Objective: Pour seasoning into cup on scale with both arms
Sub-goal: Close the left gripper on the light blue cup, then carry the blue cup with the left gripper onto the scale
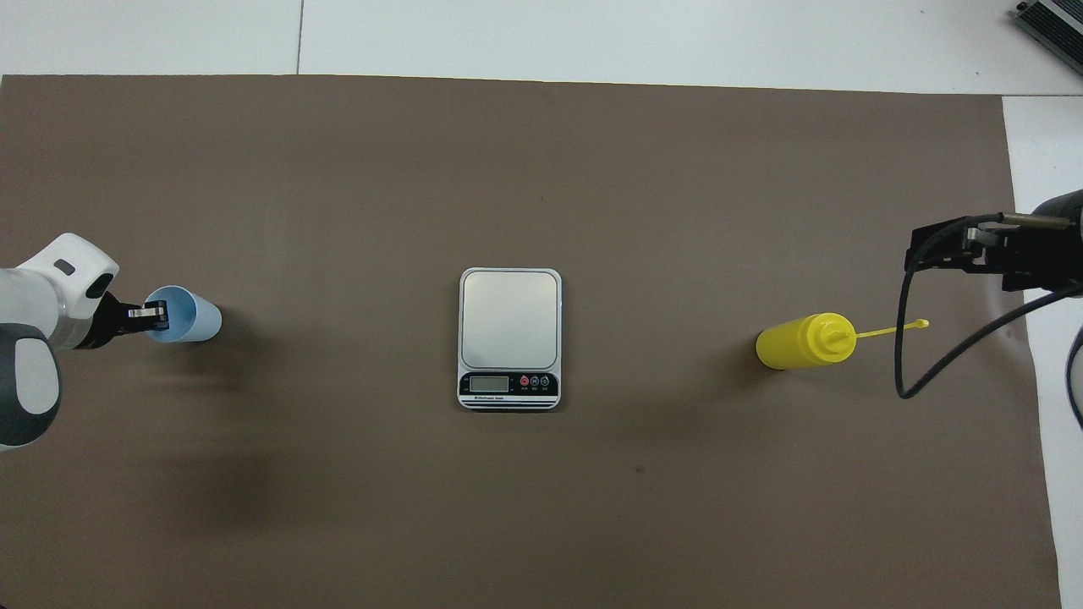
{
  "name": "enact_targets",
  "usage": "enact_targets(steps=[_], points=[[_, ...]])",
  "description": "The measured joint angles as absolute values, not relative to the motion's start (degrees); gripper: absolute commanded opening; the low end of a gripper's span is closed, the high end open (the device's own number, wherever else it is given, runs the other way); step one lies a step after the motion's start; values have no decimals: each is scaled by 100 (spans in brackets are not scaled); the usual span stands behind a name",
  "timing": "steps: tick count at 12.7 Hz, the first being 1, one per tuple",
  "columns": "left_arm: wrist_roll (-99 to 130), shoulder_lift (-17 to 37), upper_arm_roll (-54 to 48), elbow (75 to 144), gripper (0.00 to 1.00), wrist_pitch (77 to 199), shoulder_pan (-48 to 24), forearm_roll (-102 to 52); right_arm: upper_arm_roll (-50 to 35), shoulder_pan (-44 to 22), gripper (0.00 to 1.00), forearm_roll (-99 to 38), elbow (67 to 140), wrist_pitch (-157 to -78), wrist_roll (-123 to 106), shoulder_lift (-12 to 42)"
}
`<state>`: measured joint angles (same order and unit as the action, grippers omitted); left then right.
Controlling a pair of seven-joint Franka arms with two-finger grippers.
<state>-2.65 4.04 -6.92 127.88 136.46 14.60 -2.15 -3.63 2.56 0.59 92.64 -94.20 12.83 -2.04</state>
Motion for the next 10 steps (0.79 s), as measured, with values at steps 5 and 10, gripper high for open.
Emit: enact_targets(steps=[5, 10], points=[[-265, 403, -695, 12774, 7, 13646, 1408, -221, -363, 256, 100, 59, 9264, -9420, 1283, -204], [464, 433, -705, 12499, 7, 13422, 907, -239, -363, 256, 100, 59, 9264, -9420, 1283, -204]])
